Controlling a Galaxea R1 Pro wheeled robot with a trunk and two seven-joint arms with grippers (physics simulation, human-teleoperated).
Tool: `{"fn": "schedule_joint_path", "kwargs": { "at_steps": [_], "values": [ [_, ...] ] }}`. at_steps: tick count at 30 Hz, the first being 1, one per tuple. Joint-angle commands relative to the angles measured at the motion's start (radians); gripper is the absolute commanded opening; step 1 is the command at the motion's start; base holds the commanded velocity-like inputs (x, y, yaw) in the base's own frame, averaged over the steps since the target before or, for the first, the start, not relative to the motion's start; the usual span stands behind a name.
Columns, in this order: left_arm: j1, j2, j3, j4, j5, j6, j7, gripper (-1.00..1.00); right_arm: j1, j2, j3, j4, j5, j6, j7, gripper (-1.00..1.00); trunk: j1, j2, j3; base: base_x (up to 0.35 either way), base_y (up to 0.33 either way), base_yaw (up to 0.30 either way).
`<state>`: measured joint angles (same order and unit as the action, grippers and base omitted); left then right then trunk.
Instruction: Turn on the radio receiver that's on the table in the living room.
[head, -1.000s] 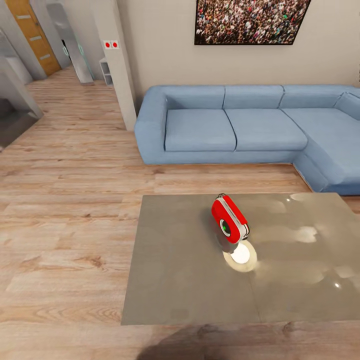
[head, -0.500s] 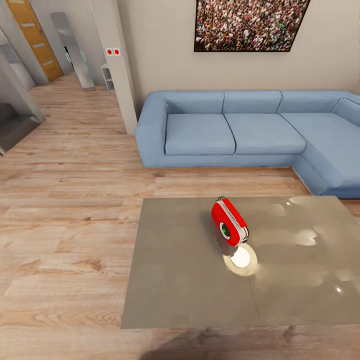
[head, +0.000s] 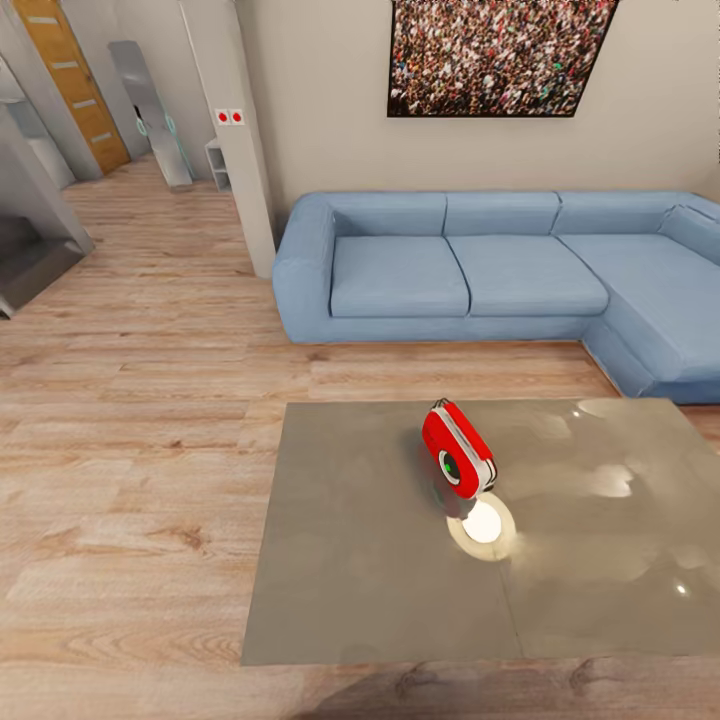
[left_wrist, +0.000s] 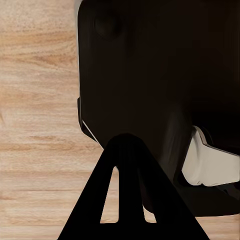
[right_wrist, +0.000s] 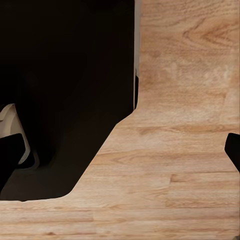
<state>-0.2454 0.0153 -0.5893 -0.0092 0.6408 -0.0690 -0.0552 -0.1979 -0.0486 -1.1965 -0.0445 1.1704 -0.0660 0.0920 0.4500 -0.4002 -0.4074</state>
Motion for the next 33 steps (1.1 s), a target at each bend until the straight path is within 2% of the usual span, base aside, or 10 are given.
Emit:
{"fn": "schedule_joint_path", "kwargs": {
  "at_steps": [1, 13, 33],
  "values": [
    [0.000, 0.000, 0.000, 0.000, 0.000, 0.000, 0.000, -1.00, 0.000, 0.000, 0.000, 0.000, 0.000, 0.000, 0.000, 1.00, 0.000, 0.000, 0.001, 0.000, 0.000, 0.000],
    [0.000, 0.000, 0.000, 0.000, 0.000, 0.000, 0.000, -1.00, 0.000, 0.001, 0.000, 0.000, -0.001, 0.001, 0.000, 1.00, 0.000, 0.000, 0.007, 0.000, 0.000, 0.011],
    [0.000, 0.000, 0.000, 0.000, 0.000, 0.000, 0.000, -1.00, 0.000, 0.001, 0.000, 0.000, -0.002, 0.000, 0.000, 1.00, 0.000, 0.000, 0.037, 0.000, 0.000, 0.094]
  ]
}}
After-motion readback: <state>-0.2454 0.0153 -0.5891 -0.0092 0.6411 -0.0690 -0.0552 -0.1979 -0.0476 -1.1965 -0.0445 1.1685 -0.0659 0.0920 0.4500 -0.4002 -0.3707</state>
